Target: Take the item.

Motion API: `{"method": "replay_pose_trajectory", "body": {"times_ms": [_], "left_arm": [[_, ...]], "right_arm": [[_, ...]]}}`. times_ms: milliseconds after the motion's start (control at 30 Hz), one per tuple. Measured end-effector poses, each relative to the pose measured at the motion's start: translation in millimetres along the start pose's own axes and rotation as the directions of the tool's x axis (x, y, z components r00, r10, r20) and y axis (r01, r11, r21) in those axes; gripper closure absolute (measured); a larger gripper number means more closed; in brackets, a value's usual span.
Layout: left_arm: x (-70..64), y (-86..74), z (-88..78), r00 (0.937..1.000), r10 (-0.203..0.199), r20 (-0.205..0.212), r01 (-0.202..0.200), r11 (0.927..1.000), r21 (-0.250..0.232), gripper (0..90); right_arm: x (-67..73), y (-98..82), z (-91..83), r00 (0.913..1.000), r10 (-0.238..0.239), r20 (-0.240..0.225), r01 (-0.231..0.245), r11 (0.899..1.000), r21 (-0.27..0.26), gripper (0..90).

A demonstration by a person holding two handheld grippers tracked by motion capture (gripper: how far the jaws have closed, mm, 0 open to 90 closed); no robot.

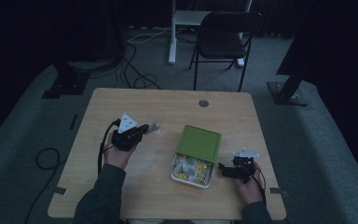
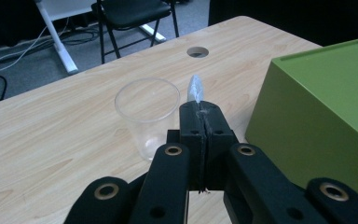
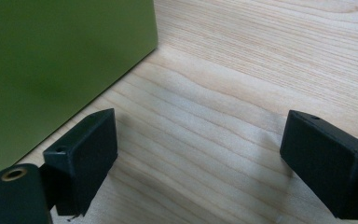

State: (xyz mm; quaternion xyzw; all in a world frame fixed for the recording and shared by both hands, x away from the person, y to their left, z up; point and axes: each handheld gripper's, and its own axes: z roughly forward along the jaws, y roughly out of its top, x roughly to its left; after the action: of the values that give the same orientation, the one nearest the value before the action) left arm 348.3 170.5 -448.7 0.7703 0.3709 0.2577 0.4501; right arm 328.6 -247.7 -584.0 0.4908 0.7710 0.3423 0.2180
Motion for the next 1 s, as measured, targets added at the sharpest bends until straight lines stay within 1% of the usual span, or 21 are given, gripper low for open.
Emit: {"method": "replay_pose_trajectory", "body": {"times_ms": [200,267,400,467,1000], "left_arm": [[2.6,3.3,3.0,1.0000,-0.001,-0.005,0.001,1.0000,0.000,90.0],[2.6,4.7,5.1,0.9999,0.002,-0.013,-0.002,1.0000,0.000,90.0],[3.9,5.8,8.1,0.9999,-0.008,-0.015,0.008,1.0000,-0.003,90.0],[5.8,7.9,10.6,0.9997,-0.019,-0.015,0.018,0.9998,-0.009,90.0],[12.4,14.5,21.5,0.9989,-0.036,-0.030,0.035,0.9992,-0.016,90.0]], "right_arm": [[0.0,0.0,0.0,1.0000,-0.001,0.000,0.001,1.000,0.000,10.6],[0.0,-0.1,0.0,1.0000,-0.001,0.000,0.001,1.000,0.000,10.6],[0.0,-0.1,0.0,1.0000,-0.001,0.000,0.001,1.000,0.000,10.6],[-0.1,-0.1,-0.1,1.0000,-0.002,0.000,0.002,1.000,0.000,10.6],[0.0,-0.1,-0.1,1.0000,-0.001,-0.001,0.001,1.000,0.001,10.6]]}}
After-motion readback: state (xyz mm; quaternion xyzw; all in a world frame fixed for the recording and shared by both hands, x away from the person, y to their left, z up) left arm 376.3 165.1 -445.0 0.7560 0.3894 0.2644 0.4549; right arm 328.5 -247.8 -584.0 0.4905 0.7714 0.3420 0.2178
